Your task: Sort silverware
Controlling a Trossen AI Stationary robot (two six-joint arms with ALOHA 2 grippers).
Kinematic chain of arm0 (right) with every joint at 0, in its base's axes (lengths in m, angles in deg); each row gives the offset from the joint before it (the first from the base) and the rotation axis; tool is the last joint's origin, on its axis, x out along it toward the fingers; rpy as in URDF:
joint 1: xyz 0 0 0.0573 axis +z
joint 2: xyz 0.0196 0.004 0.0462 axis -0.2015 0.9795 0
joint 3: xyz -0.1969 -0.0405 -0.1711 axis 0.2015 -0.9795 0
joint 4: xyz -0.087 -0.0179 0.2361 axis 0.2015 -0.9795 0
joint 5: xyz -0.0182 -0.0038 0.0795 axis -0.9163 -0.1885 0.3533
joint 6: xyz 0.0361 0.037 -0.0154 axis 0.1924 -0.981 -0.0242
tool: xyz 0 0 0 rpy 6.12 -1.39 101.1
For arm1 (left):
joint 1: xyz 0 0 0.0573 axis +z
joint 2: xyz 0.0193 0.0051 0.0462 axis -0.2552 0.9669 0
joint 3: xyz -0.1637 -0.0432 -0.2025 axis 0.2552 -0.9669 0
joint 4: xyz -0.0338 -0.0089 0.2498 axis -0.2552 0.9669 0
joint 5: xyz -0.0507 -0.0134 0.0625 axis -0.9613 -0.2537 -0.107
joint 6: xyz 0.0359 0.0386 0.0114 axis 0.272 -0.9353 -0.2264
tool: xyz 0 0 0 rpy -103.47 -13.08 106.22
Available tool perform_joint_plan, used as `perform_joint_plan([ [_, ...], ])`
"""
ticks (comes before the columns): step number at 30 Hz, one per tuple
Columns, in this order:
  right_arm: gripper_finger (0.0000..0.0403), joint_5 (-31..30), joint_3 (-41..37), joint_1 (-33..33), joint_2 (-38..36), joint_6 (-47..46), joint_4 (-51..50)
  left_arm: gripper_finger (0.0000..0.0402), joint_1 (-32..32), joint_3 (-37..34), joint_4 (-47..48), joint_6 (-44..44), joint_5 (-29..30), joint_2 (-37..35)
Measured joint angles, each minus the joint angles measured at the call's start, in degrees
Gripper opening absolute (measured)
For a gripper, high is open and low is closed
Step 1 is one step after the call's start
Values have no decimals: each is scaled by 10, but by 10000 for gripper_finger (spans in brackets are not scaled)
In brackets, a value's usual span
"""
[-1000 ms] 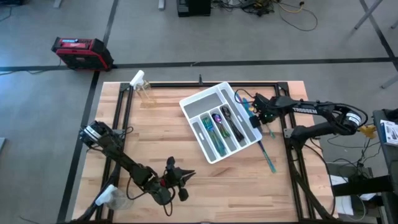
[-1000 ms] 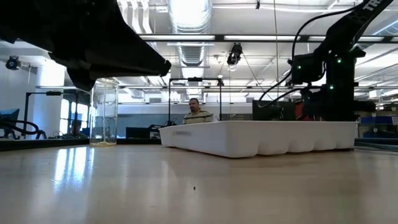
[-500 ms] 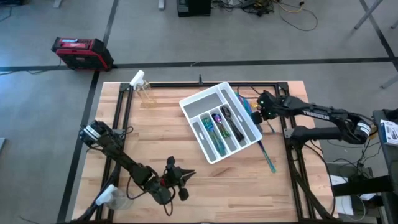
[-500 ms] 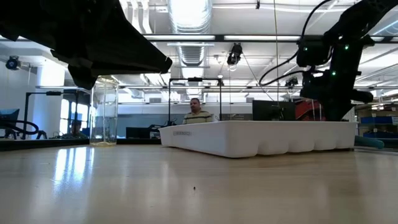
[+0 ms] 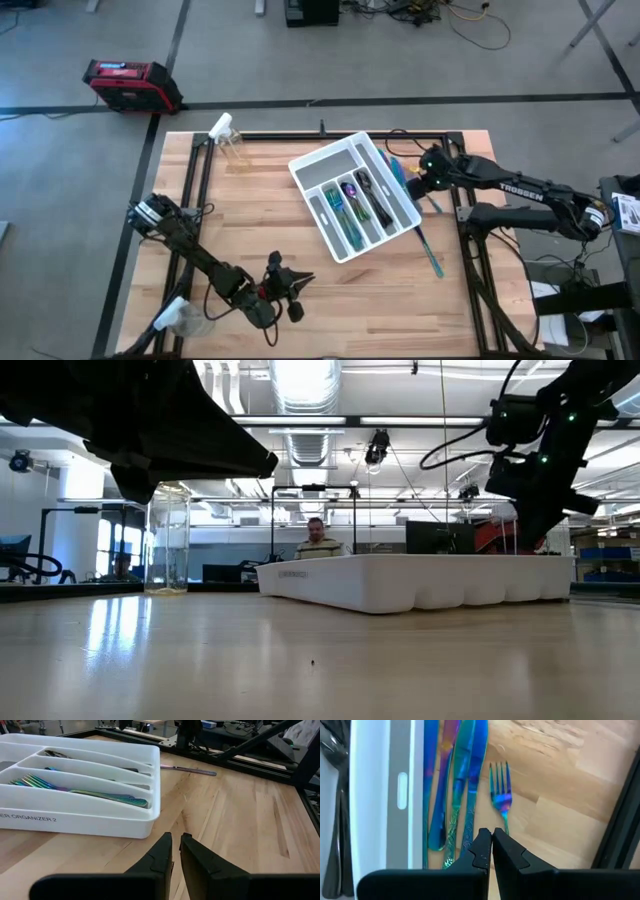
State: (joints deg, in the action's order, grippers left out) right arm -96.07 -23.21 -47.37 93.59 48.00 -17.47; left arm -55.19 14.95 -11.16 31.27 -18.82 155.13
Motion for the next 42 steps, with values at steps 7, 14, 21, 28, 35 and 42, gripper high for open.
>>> perform_joint_plan([
  [7, 0, 2, -11, 0, 39, -27, -8, 25, 1, 0, 0, 0, 1, 0],
  [14, 50, 0, -10, -24, 132, -10, 23, 25, 1, 0, -2, 6, 1, 0],
  [21, 156, -1, -10, -76, 189, 63, 48, 25, 1, 0, 1, 11, 0, 0],
  [28, 127, 12, -11, -98, 244, 92, 61, 25, 2, 0, 1, 11, 0, 0],
  [35, 13, 41, -8, -97, 274, 125, 85, 25, 3, 0, 2, 24, 0, 9],
  [42, 2, 53, -15, -95, 205, 119, 76, 25, 3, 0, 1, 26, 1, 10],
])
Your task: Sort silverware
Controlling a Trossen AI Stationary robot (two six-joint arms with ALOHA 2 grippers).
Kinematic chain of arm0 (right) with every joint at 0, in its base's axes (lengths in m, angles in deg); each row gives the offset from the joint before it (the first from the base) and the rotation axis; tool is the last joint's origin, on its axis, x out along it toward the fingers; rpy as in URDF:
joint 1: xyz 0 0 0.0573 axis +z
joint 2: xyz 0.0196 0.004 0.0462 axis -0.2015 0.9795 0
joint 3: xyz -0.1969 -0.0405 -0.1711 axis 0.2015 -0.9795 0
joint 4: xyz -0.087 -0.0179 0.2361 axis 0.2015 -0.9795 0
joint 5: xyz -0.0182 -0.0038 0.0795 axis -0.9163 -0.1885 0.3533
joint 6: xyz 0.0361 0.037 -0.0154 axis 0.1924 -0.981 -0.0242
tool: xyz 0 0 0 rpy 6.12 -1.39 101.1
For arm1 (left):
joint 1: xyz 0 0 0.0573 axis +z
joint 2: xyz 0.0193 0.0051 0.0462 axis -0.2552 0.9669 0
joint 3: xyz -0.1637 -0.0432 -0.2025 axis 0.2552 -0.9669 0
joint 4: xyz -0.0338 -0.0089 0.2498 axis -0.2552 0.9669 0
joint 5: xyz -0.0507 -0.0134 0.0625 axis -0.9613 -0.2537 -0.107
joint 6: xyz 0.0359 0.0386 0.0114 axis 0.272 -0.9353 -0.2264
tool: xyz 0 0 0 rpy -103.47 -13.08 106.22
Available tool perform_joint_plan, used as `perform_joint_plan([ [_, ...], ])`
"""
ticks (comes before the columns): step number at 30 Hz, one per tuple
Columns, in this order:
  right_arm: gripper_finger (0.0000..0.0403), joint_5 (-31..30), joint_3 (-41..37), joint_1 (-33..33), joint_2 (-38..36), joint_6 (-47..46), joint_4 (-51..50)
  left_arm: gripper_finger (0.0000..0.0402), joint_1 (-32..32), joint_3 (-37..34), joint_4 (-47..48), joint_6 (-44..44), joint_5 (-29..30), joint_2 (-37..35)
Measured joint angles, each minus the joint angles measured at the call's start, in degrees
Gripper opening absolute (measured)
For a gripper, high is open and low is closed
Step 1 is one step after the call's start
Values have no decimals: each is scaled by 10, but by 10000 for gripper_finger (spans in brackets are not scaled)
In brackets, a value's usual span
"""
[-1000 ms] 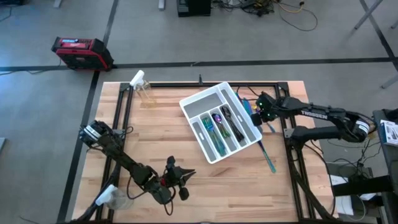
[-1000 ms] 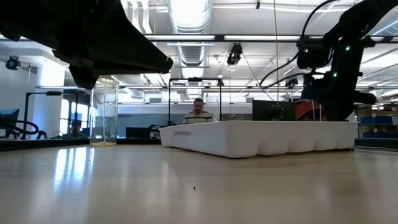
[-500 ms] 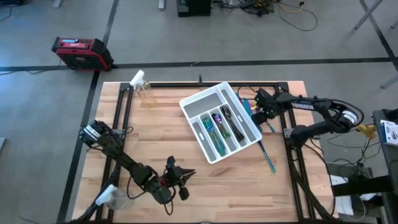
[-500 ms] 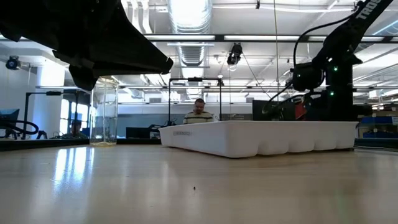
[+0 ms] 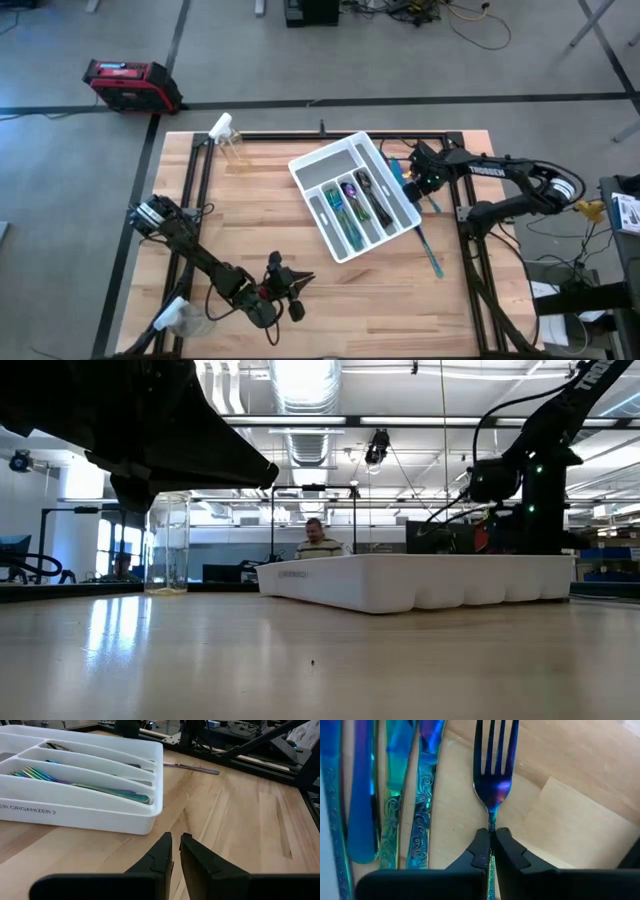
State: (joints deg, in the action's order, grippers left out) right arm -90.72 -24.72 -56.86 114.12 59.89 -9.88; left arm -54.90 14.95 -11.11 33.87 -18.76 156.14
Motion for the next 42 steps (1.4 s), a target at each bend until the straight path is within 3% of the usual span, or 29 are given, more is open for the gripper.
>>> perform_joint_plan([
  [12, 0, 14, 14, 54, -162, -40, -28, 25, 1, 0, -1, -14, 43, -12],
  [19, 0, 14, 88, 138, -178, -92, -34, 25, 11, 0, -3, -37, 75, -31],
  [26, 0, 12, 159, 251, -120, -173, 8, 25, 23, 0, -1, -68, 74, -53],
  [34, 0, 9, 187, 402, 10, -278, 126, 25, 25, 0, 2, -191, 114, -128],
  [42, 0, -7, 280, 423, 165, -325, 138, 25, 35, 0, 34, -195, 163, -165],
])
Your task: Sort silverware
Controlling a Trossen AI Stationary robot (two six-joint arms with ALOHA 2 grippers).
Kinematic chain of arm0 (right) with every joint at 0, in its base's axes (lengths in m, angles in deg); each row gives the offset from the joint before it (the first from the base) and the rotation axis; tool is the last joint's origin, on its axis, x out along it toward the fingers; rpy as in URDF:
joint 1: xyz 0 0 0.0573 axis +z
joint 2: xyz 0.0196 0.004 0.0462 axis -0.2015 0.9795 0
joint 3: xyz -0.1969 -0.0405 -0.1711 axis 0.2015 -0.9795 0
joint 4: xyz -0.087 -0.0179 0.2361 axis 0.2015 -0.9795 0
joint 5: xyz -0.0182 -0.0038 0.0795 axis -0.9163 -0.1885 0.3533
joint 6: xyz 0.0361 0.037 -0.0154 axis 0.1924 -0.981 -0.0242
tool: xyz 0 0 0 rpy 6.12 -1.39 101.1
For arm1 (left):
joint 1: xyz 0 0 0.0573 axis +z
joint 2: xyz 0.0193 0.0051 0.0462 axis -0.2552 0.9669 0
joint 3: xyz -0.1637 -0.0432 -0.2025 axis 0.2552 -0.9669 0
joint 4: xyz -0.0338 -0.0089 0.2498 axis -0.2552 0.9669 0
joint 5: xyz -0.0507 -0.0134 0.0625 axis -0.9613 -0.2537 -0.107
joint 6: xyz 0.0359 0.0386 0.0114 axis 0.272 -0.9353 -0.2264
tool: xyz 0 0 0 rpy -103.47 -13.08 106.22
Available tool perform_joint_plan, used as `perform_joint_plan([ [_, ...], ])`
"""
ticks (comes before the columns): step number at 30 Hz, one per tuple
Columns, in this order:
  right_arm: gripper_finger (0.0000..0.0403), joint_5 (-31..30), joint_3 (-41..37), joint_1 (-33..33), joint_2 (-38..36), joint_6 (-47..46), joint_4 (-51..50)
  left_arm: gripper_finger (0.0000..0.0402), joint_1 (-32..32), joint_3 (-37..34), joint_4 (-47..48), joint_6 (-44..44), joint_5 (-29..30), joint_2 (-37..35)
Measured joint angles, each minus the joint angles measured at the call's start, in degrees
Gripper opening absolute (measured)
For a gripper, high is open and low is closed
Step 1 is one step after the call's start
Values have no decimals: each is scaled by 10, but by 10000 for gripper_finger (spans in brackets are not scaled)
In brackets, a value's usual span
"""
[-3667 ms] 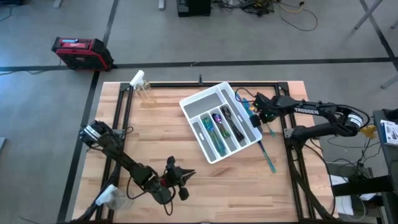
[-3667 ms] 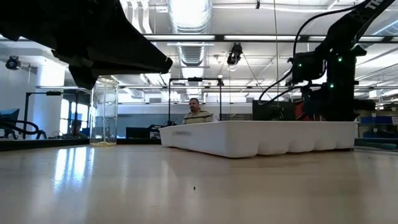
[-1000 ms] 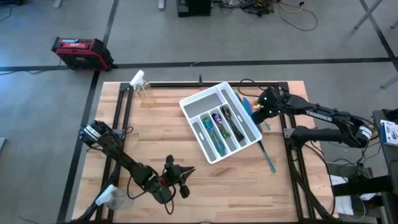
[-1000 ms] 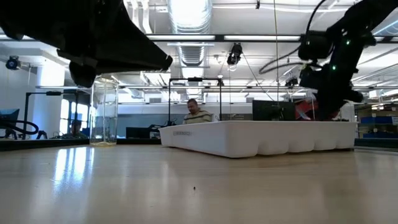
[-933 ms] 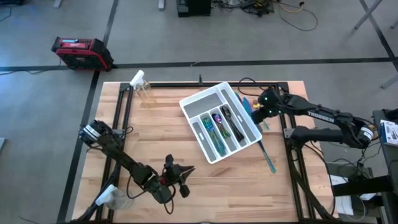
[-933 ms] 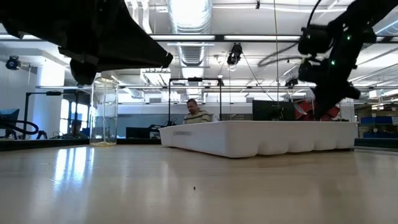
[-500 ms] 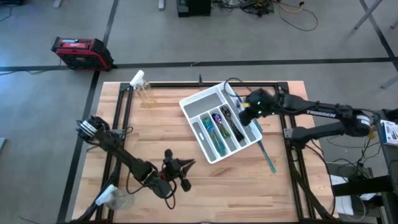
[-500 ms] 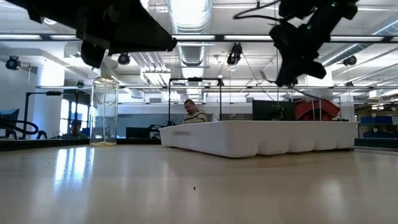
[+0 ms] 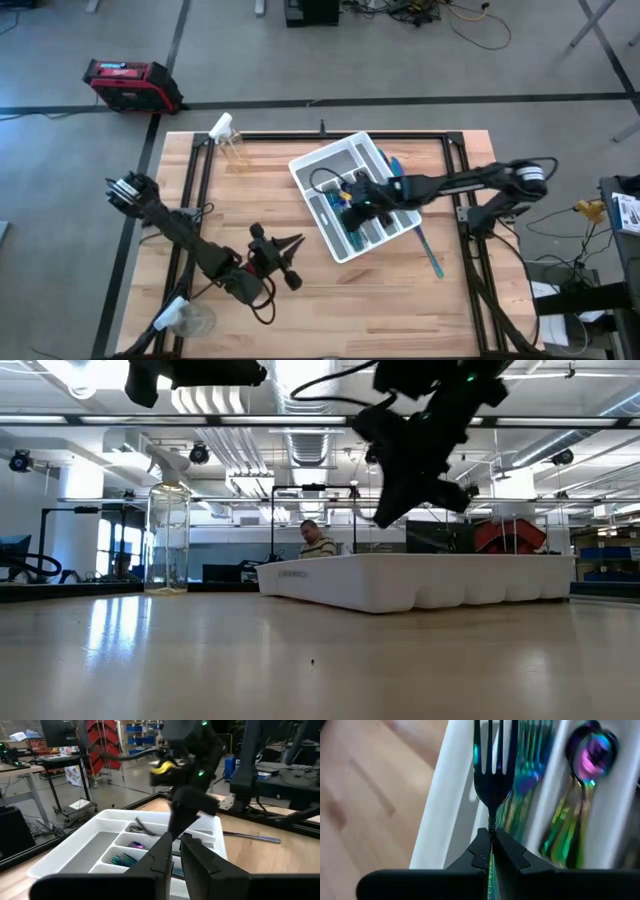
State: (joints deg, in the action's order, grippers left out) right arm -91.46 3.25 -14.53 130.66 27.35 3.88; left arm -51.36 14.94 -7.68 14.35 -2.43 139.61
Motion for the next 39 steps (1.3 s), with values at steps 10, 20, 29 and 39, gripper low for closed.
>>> perform_joint_plan([
  [10, 0, -1, 81, -35, 144, 4, -1, 25, -4, 0, 126, 155, -9, 17],
  [20, 0, -4, 72, -54, 164, -14, -5, 25, -5, -1, 179, 220, -35, 44],
  [29, 87, -2, 71, -26, 154, 13, -42, 25, -5, -1, 178, 238, -55, 58],
  [39, 195, -27, 69, 35, 26, 133, -161, 25, -8, -1, 176, 258, -62, 59],
])
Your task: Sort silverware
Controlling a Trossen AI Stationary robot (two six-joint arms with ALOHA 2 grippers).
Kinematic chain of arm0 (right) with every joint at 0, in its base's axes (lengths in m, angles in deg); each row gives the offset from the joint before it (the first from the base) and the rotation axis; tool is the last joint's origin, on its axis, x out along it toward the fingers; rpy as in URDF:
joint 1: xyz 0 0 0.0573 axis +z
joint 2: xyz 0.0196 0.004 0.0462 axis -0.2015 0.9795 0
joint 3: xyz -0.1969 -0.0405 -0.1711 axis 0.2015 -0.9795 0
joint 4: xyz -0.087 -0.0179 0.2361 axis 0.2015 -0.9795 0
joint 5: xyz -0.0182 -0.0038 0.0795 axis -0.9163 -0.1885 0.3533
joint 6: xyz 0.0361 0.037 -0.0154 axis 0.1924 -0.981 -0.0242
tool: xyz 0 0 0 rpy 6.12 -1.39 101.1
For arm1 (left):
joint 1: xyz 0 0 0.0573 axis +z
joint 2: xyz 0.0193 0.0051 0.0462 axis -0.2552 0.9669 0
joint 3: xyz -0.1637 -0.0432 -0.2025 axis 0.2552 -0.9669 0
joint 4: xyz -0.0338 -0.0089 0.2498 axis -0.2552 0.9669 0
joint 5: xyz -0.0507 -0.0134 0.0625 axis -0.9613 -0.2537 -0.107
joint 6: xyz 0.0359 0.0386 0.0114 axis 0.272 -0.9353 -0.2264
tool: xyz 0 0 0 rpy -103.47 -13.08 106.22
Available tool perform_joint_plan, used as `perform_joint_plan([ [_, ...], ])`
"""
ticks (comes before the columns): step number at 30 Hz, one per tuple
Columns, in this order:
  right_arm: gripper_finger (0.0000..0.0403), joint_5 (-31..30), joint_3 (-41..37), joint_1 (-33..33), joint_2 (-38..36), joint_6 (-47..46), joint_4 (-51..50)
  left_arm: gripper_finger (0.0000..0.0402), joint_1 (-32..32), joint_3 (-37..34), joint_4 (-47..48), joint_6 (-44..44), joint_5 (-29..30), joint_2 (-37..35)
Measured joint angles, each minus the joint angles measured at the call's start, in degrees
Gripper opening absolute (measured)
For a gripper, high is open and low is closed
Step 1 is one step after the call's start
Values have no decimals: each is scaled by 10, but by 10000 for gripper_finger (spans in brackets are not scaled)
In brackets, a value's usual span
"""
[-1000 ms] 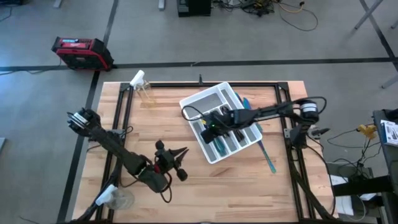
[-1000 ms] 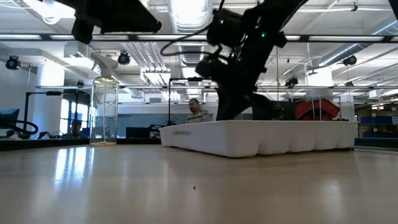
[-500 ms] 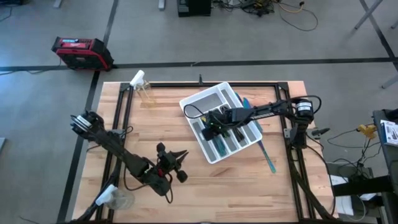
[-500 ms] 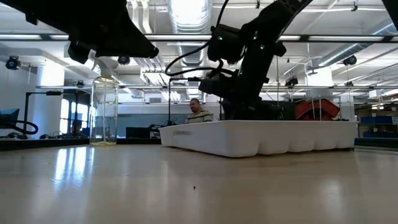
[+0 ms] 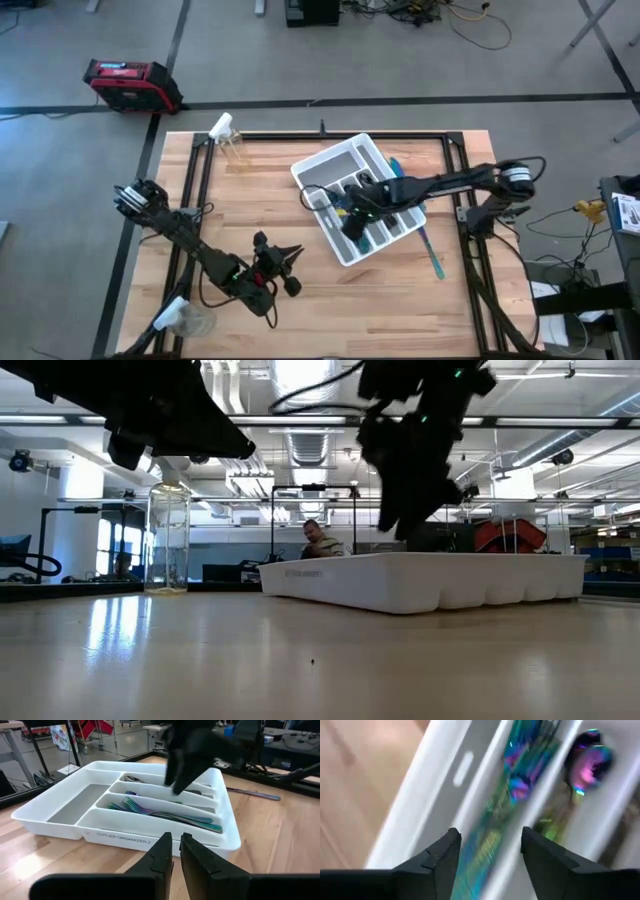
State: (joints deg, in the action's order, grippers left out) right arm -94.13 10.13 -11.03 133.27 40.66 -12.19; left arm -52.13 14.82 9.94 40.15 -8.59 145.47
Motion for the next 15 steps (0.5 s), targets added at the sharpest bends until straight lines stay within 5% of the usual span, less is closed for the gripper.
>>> perform_joint_plan([
  [7, 201, -122, -29, 151, -99, -29, -189, 25, 0, 0, -77, 3, 2, 53],
  [15, 179, -221, -164, 308, -104, -139, -178, 25, 7, 15, -189, -3, 1, 136],
])
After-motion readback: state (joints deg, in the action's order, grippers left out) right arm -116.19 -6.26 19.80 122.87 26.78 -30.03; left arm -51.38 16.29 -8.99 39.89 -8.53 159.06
